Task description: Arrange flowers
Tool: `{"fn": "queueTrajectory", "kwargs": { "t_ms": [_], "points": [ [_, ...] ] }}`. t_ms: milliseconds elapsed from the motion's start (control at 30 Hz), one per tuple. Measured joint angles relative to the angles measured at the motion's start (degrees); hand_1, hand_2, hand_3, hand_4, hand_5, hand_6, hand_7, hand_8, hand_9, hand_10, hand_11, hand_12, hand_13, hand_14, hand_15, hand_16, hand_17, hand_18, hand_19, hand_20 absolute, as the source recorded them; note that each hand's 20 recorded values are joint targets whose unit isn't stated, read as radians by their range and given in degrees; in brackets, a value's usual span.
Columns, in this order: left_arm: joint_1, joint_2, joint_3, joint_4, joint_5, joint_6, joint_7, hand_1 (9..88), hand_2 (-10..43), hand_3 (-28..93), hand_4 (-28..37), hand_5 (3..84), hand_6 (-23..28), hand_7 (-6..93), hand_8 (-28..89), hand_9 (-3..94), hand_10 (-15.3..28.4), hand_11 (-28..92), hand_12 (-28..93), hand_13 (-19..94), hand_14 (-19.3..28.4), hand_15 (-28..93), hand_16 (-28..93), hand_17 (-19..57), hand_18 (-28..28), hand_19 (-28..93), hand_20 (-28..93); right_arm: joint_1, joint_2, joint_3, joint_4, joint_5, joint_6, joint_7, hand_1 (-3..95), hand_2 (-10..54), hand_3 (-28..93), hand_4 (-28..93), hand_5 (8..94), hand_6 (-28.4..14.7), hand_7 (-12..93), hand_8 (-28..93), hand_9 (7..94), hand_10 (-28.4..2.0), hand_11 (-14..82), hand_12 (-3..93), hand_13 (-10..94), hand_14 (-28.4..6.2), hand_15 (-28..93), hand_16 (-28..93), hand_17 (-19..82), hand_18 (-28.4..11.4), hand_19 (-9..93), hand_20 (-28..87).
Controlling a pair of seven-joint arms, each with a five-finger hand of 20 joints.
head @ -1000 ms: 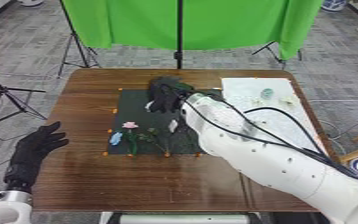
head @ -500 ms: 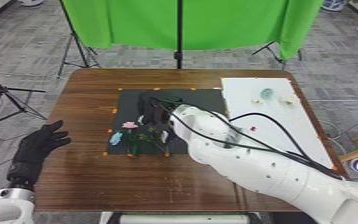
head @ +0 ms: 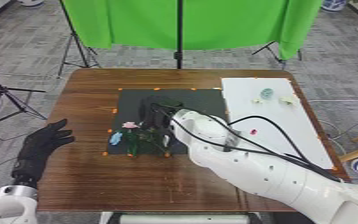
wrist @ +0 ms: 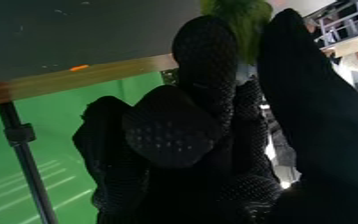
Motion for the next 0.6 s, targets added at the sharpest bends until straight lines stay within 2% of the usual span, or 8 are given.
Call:
{"fn": "queueTrajectory", "kwargs": {
  "t_ms": [233, 600],
  "points": [
    [-0.05, -0.02, -0.05, 0.0, 0.11, -0.34, -0.05, 23.2, 14.0, 63, -28.3, 43.2, 7.3, 8.4, -5, 44.8, 15.1, 22, 13, 39, 19.9, 30, -1, 7.2, 15.9, 19, 21, 0.0, 0.09, -0.28, 0.0, -0.7, -0.67, -0.28, 39.7, -9.5, 68, -17, 68.1, 0.4, 20, -9, 81.9, -10.7, 41.8, 31.8, 88, -3.0, 64, 36, 61, -14.9, 93, 59],
    [0.04, -0.19, -0.02, 0.01, 0.17, -0.27, 0.04, 23.4, 13.8, 63, -28.3, 43.0, 7.2, 8.2, -5, 44.8, 15.1, 22, 13, 39, 19.8, 30, -1, 7.0, 16.0, 19, 21, -0.09, 0.95, 0.67, -0.91, -1.78, -1.05, -0.62, 38.4, -9.5, 67, -16, 67.1, 0.4, 20, -9, 79.9, -10.9, 39.2, 30.9, 86, -4.1, 63, 36, 58, -15.7, 93, 57]
  ]
}}
